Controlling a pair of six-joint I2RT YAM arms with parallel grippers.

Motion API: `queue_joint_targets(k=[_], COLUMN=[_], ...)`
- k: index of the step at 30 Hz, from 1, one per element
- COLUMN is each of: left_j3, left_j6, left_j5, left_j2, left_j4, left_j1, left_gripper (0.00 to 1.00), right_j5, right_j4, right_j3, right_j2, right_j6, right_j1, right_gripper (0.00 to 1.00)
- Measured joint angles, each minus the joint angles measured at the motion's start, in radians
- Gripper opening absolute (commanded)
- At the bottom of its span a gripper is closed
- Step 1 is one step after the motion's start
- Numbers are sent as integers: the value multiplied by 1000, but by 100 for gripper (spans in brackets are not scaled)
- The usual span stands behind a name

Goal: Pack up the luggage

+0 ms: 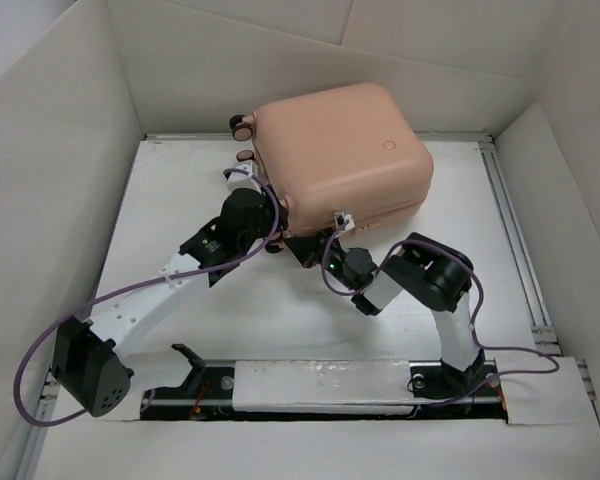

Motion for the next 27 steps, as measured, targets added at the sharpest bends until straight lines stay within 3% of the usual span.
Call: queue_joint_targets(k=[6,9,12,15,16,17,19,20,22,23,27], left_j3=[1,11,37,53,53,53,52,55,67,77,124], left_j6=[-14,-39,-98,-127,-136,-145,-164,-170,-172,-170,-158], left_j5=[-10,-18,140,216,227,233,247,248,228,208,79], left_j2=[-24,-29,-32,-51,-58,-64,-72,-73,-78,-81,-116], left_j4=[-46,-93,-5,76,89,98,123,133,127,117,60], left_j1=[-19,-96,-247,-293,-294,-293,-294,-296,-300,-300,-235], left_gripper=[0,0,0,0,0,0,0,6,28,52,81], right_j5=[92,166,204,250,270,293,301,301,286,278,276], right_j4=[-18,-78,-173,-175,-158,-141,-133,-138,-164,-188,-254], right_j3=[126,180,235,218,189,140,13,-66,-201,-256,-393], right_j2=[64,65,69,68,63,47,-31,-66,-118,-145,-336], right_j6=[38,46,66,92,105,119,139,140,142,141,121], right_j1=[47,61,84,126,139,151,175,197,238,253,263], right_gripper=[0,0,0,0,5,22,44,54,57,58,60])
